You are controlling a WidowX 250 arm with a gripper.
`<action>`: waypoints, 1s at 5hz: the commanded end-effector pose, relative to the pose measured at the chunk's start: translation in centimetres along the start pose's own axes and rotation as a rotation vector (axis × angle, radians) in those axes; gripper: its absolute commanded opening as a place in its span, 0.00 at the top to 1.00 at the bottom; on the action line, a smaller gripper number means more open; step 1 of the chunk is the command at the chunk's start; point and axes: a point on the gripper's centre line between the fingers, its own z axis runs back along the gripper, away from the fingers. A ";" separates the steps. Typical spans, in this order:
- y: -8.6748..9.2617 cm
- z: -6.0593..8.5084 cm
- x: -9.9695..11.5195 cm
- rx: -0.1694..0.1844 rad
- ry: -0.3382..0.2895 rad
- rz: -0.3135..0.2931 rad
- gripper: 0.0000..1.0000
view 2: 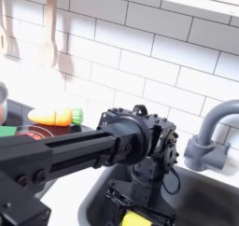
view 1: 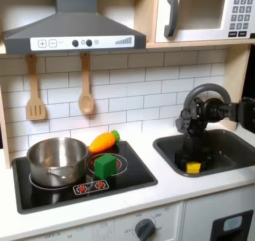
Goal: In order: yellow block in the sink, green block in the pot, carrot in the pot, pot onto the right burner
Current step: 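Put the yellow block in the sink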
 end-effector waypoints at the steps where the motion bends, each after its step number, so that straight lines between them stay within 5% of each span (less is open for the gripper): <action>1: 0.2 1.2 0.0 -0.008 -0.036 -0.002 0.00; 3: -0.1 5.7 0.1 -0.035 -0.139 0.000 0.00; 4: 0.4 6.9 -0.7 -0.043 -0.140 0.020 0.00; 5: 2.3 9.4 -1.4 -0.045 -0.185 0.088 0.00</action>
